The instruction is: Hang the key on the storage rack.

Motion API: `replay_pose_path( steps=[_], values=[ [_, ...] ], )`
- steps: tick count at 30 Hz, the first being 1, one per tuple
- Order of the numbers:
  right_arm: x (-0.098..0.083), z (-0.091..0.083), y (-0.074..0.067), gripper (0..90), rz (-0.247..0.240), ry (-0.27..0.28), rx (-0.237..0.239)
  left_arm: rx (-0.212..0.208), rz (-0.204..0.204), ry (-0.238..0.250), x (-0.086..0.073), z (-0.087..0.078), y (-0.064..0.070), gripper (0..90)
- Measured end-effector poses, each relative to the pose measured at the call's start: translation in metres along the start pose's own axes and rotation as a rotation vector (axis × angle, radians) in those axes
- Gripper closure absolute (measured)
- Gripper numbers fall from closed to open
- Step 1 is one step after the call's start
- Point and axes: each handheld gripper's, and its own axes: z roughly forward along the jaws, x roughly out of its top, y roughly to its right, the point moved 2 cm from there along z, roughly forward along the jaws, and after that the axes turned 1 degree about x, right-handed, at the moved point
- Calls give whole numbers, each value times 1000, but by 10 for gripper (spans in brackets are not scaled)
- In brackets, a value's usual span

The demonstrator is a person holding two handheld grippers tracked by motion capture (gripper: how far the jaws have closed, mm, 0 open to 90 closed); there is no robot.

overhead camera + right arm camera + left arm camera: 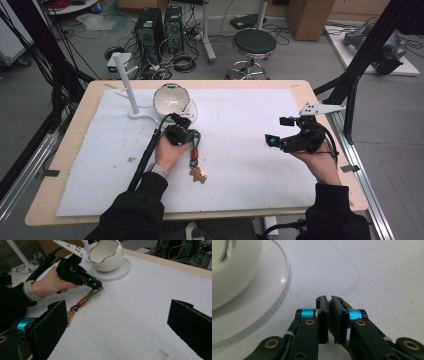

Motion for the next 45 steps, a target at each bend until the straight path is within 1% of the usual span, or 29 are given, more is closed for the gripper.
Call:
replay_pose_path(
  steps=[1,3,4,5,7,9,12,13,15,17,18,19,21,23,26,30,32,34,35,36,39,40,42,43,44,45],
  values=[
    [0,0,0,27,-1,3,-2,-16,-3,10,3,-7,-2,842],
    [0,0,0,27,-13,2,-20,-39,-16,46,9,-22,-4,842],
    [0,0,0,27,-14,-1,-24,-50,-27,72,13,-30,-5,842],
    [0,0,0,27,-12,-2,-23,-55,-30,86,16,-38,-6,843],
    [0,0,0,27,-12,2,-22,-63,-21,110,24,-55,-8,843],
    [0,1,-1,26,-15,-1,-21,-56,-3,124,30,-68,-9,843],
    [0,2,-1,27,-17,-7,-22,-57,6,163,41,-90,-12,843],
    [0,2,-2,27,-16,-6,-22,-61,11,165,43,-95,-14,843],
    [1,2,-2,26,-13,-2,-12,-96,26,175,48,-104,-15,844],
    [2,2,-3,26,-11,9,6,-91,50,172,51,-109,-15,844],
    [3,2,-4,27,-11,10,6,-89,65,169,52,-112,-15,844],
    [3,2,-5,27,-11,8,3,-85,73,177,53,-115,-15,844],
    [3,3,-5,26,-16,2,6,-88,73,192,54,-120,-16,844],
    [3,3,-5,27,-16,3,6,-82,76,212,55,-128,-20,844],
    [3,3,-4,27,-9,1,3,-78,36,253,58,-142,-31,844],
    [2,4,-4,27,-12,-11,4,-16,19,267,62,-159,-53,844],
    [2,4,-4,27,-17,-12,5,5,5,276,63,-168,-65,843],
    [2,5,-5,26,-19,-8,9,31,17,288,64,-177,-77,844],
    [2,5,-5,27,-17,-9,12,43,13,285,64,-179,-81,844],
    [2,5,-5,26,-16,-9,12,63,20,283,64,-181,-87,843],
    [3,6,-6,27,-19,-15,13,101,5,286,63,-189,-107,844],
    [3,6,-6,27,-20,-14,15,110,-7,289,63,-192,-114,844],
    [4,7,-7,26,-23,-16,16,141,-11,280,64,-196,-126,844],
    [4,8,-7,26,-28,-15,16,151,-16,264,65,-197,-132,844],
    [4,8,-7,27,-28,-17,16,164,-12,245,65,-198,-138,844],
    [5,9,-8,27,-28,-20,20,166,-22,237,66,-198,-143,844]
  ],
)
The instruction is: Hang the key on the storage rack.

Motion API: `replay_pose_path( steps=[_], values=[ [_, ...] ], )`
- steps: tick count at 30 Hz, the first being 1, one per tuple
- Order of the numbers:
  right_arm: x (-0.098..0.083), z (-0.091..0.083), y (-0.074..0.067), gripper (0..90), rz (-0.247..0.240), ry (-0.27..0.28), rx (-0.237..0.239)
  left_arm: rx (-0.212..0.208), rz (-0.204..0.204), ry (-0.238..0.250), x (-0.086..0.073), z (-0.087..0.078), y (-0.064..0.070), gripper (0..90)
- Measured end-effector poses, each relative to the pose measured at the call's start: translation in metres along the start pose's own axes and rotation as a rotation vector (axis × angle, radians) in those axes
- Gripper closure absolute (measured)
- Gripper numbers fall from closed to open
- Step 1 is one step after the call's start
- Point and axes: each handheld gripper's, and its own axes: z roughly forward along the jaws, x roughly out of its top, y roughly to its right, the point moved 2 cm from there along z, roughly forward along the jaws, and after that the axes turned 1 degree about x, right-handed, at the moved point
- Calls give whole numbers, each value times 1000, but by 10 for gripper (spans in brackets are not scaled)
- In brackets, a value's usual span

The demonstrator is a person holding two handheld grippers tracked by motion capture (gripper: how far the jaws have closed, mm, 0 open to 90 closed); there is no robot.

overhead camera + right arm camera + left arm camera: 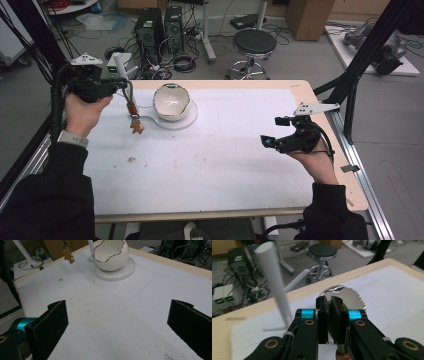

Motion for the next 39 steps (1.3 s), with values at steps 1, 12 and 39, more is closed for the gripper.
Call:
replay_pose_path(
  steps=[1,12,39],
  values=[
    [0,1,0,27,-1,-2,1,9,-1,-6,1,1,-5,844],
    [0,1,-1,27,-3,1,3,74,-6,-43,-3,17,-28,844],
    [-2,6,2,26,-1,-28,-13,159,20,-121,-19,62,-34,836]
  ],
)
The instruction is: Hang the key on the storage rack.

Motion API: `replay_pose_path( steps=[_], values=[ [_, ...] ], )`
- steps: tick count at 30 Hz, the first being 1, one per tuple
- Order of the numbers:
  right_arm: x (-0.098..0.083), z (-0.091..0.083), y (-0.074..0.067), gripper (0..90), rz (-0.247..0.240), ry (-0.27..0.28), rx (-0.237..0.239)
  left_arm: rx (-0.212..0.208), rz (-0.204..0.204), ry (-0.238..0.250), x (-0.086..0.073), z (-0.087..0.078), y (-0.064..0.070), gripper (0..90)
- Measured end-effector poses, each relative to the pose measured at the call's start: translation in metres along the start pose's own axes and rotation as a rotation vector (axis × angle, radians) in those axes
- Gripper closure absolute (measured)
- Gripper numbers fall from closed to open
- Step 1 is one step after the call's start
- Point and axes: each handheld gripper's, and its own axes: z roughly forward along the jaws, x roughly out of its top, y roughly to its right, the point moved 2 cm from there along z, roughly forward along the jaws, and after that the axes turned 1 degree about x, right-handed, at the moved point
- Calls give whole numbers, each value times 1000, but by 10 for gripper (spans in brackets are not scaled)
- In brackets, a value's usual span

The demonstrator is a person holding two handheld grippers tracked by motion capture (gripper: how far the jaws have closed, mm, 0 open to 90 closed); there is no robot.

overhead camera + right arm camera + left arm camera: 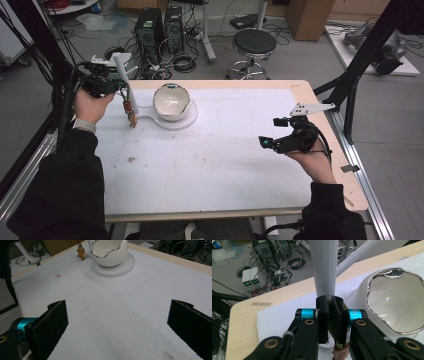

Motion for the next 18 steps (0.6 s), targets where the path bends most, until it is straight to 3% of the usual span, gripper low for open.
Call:
replay_pose_path(
  steps=[5,7,9,11,13,15,18],
  values=[
    [0,1,1,27,3,-3,-4,3,-7,16,-1,-4,-3,801],
    [0,2,0,27,4,-5,-6,1,-27,17,-1,-9,-4,630],
    [0,2,0,27,1,-5,-4,-46,-38,-5,-4,-13,-2,507],
    [0,2,0,26,-3,-1,-6,-80,-16,-14,-10,-19,2,397],
    [0,2,0,27,-2,2,-6,-72,-17,-4,-13,-25,3,134],
    [0,1,1,27,3,2,-14,-143,-32,42,-16,-38,5,54],
    [1,-1,3,27,2,13,-19,-233,-31,88,-18,-55,12,39]
  ],
)
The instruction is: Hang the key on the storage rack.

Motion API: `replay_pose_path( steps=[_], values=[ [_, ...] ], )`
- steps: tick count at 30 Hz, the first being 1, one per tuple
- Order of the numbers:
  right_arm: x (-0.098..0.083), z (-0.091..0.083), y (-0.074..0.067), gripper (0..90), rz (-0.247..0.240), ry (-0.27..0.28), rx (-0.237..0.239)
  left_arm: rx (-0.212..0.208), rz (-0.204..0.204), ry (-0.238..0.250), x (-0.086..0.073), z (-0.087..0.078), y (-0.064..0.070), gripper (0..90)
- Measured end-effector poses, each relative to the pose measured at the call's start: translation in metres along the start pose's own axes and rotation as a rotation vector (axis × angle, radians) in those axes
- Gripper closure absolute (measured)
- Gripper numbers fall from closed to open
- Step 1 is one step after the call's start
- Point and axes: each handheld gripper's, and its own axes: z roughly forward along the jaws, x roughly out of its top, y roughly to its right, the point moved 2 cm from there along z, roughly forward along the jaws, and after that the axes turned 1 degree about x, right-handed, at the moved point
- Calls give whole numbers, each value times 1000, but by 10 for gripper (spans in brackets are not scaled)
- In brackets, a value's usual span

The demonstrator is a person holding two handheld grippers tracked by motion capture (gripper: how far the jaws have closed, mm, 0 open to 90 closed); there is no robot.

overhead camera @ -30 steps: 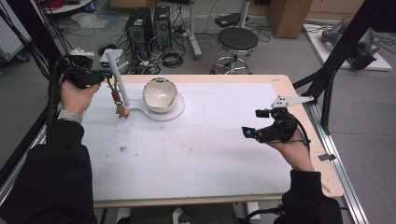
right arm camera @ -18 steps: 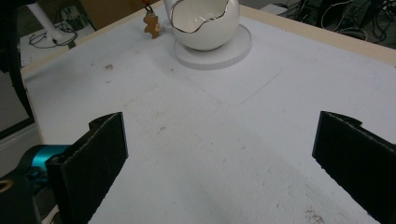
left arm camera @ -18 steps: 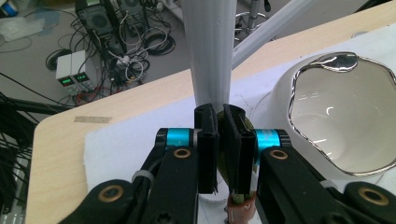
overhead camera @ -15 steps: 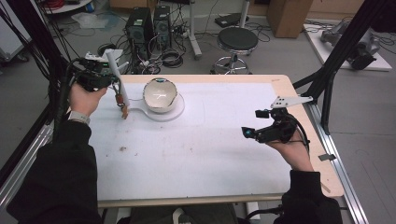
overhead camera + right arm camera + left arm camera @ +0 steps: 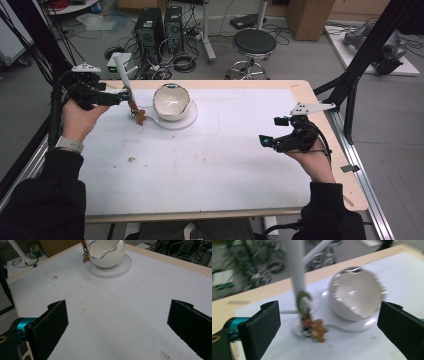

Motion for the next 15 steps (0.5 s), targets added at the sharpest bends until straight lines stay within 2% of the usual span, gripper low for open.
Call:
replay_pose_path(
  steps=[3,5,7,11,15],
  values=[
    [2,-4,2,27,8,18,-11,-79,60,-20,-1,-14,17,17],
    [4,-8,3,26,16,27,-15,-141,86,12,-3,-22,30,17],
    [5,-12,5,27,12,37,-24,-191,85,67,-5,-31,42,17],
    [9,-22,7,27,8,64,-54,-232,76,120,-13,-38,56,17],
    [13,-31,8,26,0,91,-69,-248,46,163,-25,-40,59,17]
  ],
)
